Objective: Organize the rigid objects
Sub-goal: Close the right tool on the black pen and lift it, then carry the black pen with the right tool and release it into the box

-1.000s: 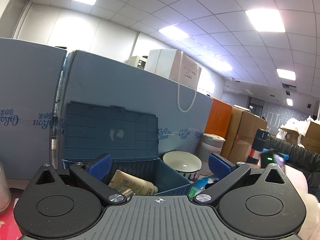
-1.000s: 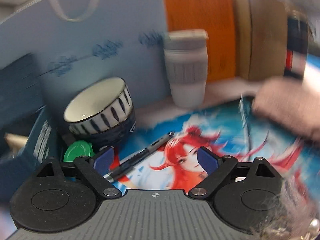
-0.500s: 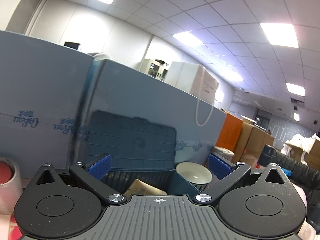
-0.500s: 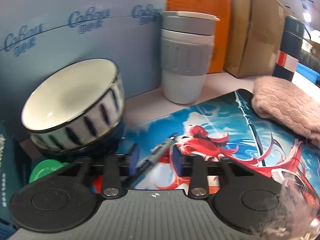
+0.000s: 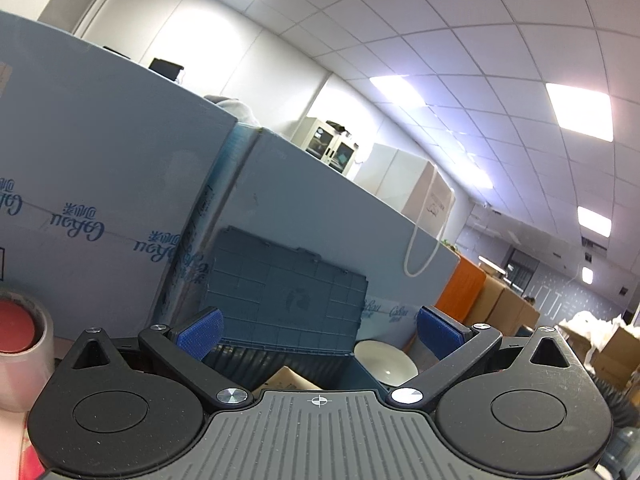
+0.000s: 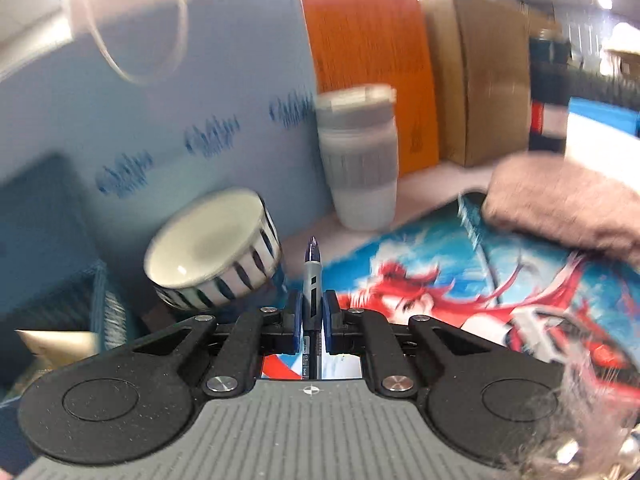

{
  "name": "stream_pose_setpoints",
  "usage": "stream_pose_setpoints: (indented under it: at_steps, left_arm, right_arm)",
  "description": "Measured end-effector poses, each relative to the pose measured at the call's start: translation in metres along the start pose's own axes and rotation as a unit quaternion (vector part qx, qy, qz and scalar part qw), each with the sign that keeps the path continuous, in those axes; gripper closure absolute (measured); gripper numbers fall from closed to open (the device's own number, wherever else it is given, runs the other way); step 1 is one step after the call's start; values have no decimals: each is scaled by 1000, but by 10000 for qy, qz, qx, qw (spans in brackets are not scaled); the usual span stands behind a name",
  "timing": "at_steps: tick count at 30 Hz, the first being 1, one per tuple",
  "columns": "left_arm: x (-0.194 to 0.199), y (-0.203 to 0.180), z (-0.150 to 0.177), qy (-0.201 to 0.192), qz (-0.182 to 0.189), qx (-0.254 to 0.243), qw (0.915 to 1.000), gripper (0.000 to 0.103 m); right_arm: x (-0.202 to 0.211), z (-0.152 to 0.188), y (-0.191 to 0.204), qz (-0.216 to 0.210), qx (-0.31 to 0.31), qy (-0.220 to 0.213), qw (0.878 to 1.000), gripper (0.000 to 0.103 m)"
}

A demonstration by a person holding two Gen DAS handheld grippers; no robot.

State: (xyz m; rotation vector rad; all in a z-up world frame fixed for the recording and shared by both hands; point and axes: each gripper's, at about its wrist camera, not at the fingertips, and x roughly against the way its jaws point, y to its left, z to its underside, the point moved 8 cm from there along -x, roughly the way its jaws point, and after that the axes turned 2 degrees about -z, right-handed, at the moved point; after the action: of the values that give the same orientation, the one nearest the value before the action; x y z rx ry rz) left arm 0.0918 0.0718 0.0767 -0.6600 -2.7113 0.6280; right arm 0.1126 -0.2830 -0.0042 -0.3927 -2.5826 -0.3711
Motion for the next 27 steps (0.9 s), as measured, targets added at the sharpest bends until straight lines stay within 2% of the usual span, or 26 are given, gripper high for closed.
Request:
stream_pose_setpoints:
  at_steps: [7,11,16,18,23,27]
  left_arm:
    - [-1,16,-3,94,-100,420,9990,0]
    - [0,25,-5,57,-466,412,9980,0]
    - [2,37,-9,43,-477,576,9972,0]
    - [3,42,-9,44,-541,644,9965,0]
    - [2,49,-9,102,-517,807,9953,0]
    - [2,55,-9,152,-510,888,9946,0]
  right_arm:
    - [68,-35,36,-260,161,-1030,9942,93]
    - [92,-51,67,-734,80,-1422,9871,93]
    - [93,-48,120,-1688,-437,-1331,9756,93]
    - [89,-40,142,-1932,-643,-1275,9707,93]
    - [69,-17,180,-2077,-1402,-1314,9591,93]
    - [57,3,204,-2109,-1429,-1422,9565,93]
